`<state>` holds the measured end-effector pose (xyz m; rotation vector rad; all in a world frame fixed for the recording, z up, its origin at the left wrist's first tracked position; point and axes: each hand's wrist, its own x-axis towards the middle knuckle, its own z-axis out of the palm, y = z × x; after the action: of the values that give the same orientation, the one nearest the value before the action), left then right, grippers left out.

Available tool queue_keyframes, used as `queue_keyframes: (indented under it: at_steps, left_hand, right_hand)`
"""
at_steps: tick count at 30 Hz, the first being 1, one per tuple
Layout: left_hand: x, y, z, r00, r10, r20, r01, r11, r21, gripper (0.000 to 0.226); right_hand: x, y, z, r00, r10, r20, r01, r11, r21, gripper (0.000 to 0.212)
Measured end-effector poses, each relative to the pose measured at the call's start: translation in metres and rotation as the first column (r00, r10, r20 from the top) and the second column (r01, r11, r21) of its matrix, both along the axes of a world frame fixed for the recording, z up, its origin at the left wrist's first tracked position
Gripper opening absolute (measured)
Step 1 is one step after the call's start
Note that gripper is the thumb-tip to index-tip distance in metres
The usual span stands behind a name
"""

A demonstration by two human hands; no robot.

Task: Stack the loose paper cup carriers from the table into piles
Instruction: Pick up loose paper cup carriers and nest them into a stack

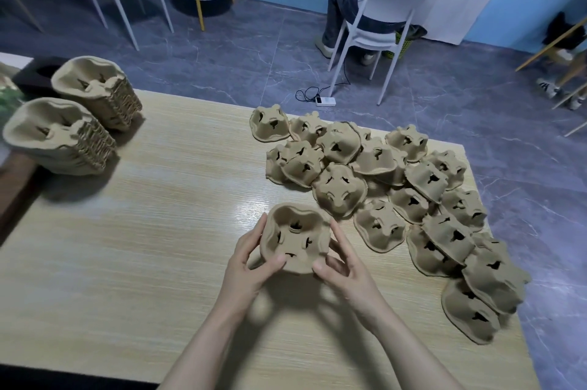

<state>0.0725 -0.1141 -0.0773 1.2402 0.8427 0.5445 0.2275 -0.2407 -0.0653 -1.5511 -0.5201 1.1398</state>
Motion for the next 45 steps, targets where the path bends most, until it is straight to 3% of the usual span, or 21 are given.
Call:
queue_keyframes:
  at_steps: [14,23,33,45]
  left_hand:
    - [-0.145,0.100,0.015,0.977,0.212,0.017,-0.211,0.977,-0.026,0.071]
    - [-0.235,0.188,0.016,0.915,0.401,0.037,-0.397,0.914,-0.083,0.063]
    - [-0.284,0.263,0.015,0.930,0.367,-0.025,-0.368,0.926,-0.083,0.071]
    - [-0.296,0.293,0.002,0.951,0.300,-0.078,-0.306,0.949,-0.071,0.071]
  right_hand:
    - [-0.125,0.131,0.006,0.980,0.197,0.002,-0.197,0.980,0.023,0.095]
    - [-0.226,0.239,0.001,0.970,0.240,-0.035,-0.238,0.970,0.049,0.095]
    - [-0.278,0.315,-0.008,0.973,0.214,-0.091,-0.207,0.975,0.077,0.089]
    - [-0.290,0.335,-0.018,0.980,0.196,-0.038,-0.195,0.980,0.028,0.091]
